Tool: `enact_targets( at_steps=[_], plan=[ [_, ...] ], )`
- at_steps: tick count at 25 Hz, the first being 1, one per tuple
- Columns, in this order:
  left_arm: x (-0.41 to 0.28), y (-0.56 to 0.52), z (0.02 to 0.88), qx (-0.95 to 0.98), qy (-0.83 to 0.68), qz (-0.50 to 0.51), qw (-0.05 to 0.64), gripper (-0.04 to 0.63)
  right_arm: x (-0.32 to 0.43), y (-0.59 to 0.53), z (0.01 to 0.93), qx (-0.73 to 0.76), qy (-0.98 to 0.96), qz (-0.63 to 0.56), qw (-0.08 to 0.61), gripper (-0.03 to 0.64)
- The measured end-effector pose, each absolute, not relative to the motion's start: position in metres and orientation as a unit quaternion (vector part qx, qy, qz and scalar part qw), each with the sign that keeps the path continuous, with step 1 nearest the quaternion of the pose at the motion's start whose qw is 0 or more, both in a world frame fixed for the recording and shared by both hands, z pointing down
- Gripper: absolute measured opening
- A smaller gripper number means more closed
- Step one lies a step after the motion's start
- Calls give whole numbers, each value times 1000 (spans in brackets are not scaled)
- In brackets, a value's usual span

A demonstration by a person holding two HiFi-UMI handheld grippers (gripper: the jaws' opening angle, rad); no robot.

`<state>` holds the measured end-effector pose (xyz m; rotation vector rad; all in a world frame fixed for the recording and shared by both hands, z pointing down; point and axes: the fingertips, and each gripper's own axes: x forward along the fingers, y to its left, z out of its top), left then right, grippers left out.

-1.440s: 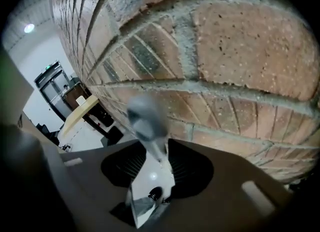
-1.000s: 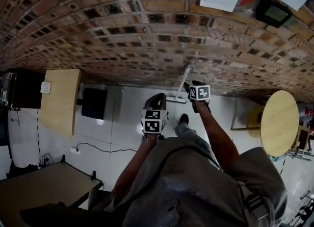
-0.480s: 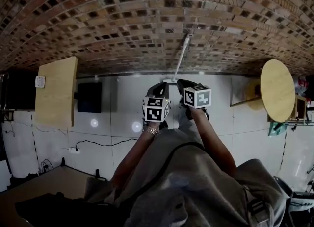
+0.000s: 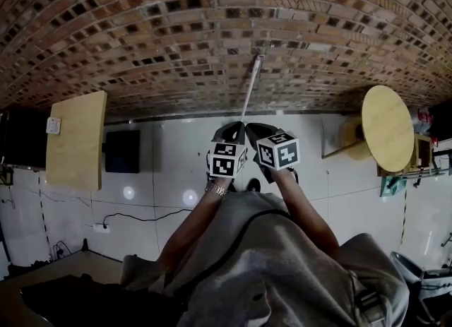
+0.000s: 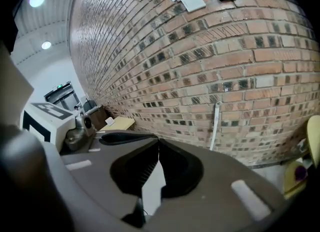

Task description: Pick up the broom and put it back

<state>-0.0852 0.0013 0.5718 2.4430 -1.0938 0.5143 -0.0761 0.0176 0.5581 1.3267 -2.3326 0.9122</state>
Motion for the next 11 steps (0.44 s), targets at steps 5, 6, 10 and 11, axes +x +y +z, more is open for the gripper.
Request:
enact_targets(
  at_steps=[5, 6, 10, 11],
  plan=[
    [-73, -4, 568, 877, -396, 179, 205, -2, -65, 11, 549, 461, -821, 299, 157, -23],
    [-70, -4, 569, 878, -393, 183, 203, -2, -62, 12, 549, 461, -820, 301, 156, -23],
    [-57, -2, 564, 879, -392, 186, 197, -2, -48, 17, 551, 468, -813, 311, 154, -23],
    [-53, -4, 562, 879, -393, 185, 195, -2, -45, 18, 551, 469, -812, 312, 154, -23]
  ],
)
